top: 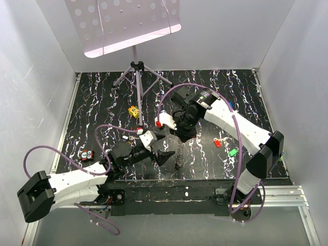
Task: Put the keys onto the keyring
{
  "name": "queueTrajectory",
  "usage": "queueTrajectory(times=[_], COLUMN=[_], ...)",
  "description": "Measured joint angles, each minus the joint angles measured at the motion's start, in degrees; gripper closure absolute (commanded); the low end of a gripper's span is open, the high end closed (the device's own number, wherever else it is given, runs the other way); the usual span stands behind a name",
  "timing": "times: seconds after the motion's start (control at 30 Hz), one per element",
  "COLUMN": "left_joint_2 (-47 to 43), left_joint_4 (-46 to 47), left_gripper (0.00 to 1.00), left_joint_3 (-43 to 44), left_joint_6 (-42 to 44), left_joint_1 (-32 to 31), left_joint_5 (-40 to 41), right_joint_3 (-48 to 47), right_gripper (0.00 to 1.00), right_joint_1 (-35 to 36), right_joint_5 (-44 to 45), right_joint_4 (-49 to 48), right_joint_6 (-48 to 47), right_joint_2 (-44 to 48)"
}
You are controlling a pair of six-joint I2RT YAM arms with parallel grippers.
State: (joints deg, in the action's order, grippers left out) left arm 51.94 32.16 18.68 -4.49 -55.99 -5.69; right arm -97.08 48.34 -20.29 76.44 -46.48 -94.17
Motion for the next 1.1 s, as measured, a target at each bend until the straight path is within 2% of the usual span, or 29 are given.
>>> queueTrajectory(times=[0.07, 0.17, 0.2, 0.5, 0.87, 1.1], left_joint_2=[2.7, 6.3, 7.3, 12.5, 14.4, 15.1], left_joint_4=[3.0, 6.3, 7.2, 14.1, 16.3, 16.2], left_gripper=[0.26, 0.45, 0.47, 0.53, 0.73, 0.75], left_joint_3=[0.1, 0.9, 1.3, 3.3, 4.0, 5.0], left_joint_6=[1.2, 3.0, 3.4, 3.8, 2.5, 2.6], left_joint_1=[0.0, 0.0, 0.0, 0.0, 0.0, 0.0], left_joint_5=[-1.2, -2.5, -2.8, -5.2, -6.8, -7.3], right_joint_3=[0.0, 0.0, 0.0, 0.0, -0.2, -0.4], right_gripper=[0.99, 0.99, 0.99, 0.99, 0.99, 0.99], right_joint_1=[0.2, 0.2, 0.2, 0.2, 0.2, 0.2], right_joint_5=[0.6, 0.8, 0.8, 0.6, -0.9, -0.9], right_joint_4=[0.2, 0.2, 0.2, 0.2, 0.2, 0.3], right_joint_6=[0.0, 0.0, 0.0, 0.0, 0.0, 0.0], right_joint_2=[0.0, 0.0, 0.0, 0.0, 0.0, 0.0])
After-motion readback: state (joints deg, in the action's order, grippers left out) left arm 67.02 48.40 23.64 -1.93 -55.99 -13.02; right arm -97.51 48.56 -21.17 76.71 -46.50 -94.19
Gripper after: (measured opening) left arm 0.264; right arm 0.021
